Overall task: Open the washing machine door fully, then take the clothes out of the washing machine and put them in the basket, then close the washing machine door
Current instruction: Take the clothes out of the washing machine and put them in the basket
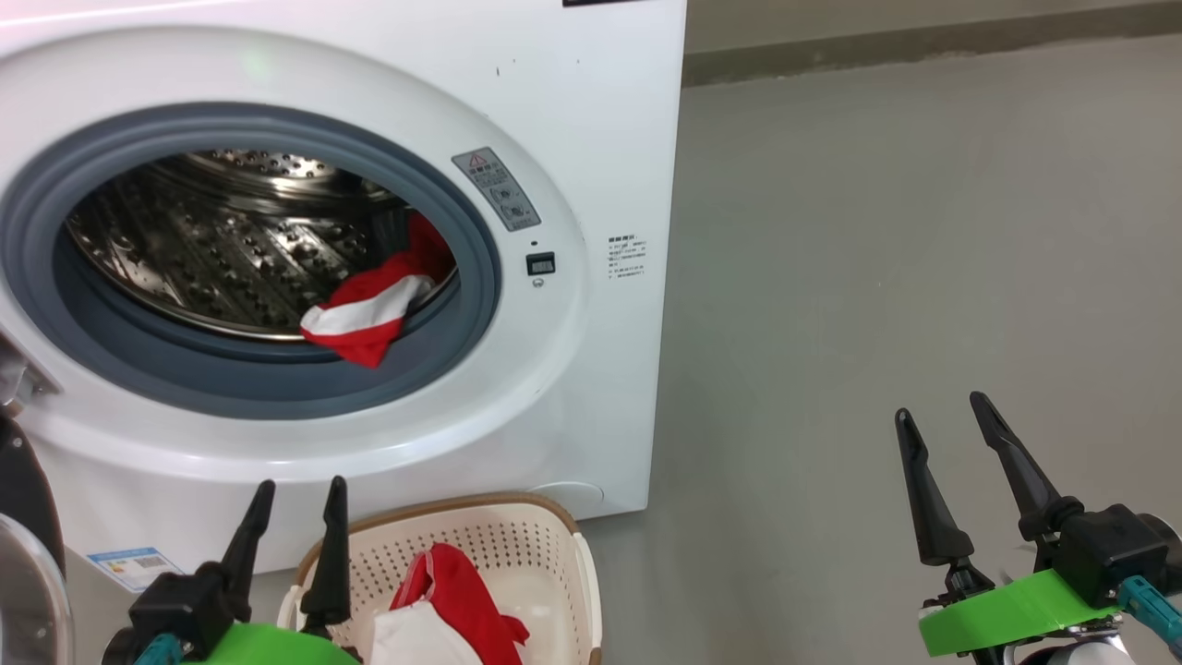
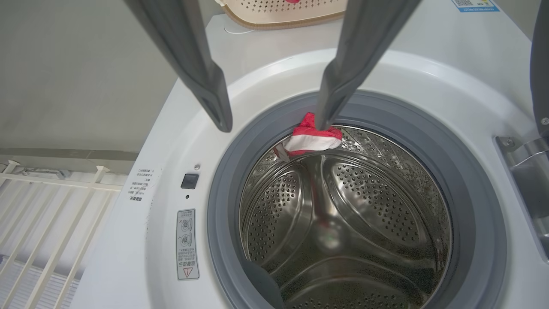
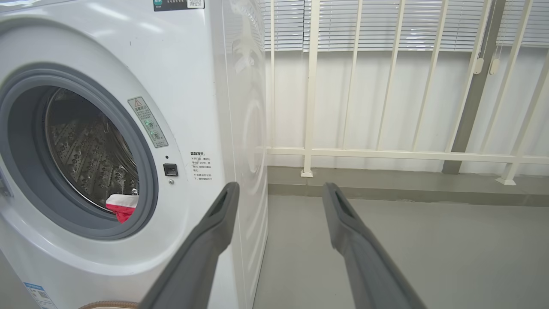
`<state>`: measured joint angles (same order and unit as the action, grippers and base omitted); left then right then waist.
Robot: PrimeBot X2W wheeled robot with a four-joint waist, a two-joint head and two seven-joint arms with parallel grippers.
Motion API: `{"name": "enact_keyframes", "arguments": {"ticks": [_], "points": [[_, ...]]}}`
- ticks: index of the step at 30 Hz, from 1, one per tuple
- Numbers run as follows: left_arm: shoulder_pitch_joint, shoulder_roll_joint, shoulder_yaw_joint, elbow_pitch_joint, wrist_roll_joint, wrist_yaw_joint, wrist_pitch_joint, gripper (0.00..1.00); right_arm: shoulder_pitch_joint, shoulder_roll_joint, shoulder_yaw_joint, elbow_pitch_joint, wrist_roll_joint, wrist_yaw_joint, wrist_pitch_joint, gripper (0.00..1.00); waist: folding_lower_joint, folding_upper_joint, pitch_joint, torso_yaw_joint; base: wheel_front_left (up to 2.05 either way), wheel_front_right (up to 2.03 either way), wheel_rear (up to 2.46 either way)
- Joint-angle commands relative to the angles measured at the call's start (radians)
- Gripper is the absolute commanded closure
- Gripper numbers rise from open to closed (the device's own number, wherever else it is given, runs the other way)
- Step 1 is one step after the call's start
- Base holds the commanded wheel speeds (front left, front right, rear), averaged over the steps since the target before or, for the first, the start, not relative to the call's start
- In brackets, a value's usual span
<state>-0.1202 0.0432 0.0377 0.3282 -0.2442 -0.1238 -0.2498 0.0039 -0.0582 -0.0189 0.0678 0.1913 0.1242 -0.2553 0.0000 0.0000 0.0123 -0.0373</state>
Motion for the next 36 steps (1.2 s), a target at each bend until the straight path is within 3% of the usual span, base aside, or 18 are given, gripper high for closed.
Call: {"name": "enact_keyframes", "arguments": {"ticks": [1, 36], "points": [[-0.002, 0.015, 0.04, -0.036, 0.014, -0.002, -0.012, 0.0, -0.008, -0.008, 0.015, -0.029, -0.004, 0.007, -0.006, 0.0, 0.0, 0.0, -0.013, 0.002, 0.0, 0.0, 0.0], [0.068, 0.008, 0.073, -0.055, 0.035, -0.006, -0.012, 0.0, 0.022, -0.012, 0.021, -0.028, -0.009, 0.007, -0.006, 0.0, 0.0, 0.0, -0.045, 0.003, 0.0, 0.0, 0.0]]}}
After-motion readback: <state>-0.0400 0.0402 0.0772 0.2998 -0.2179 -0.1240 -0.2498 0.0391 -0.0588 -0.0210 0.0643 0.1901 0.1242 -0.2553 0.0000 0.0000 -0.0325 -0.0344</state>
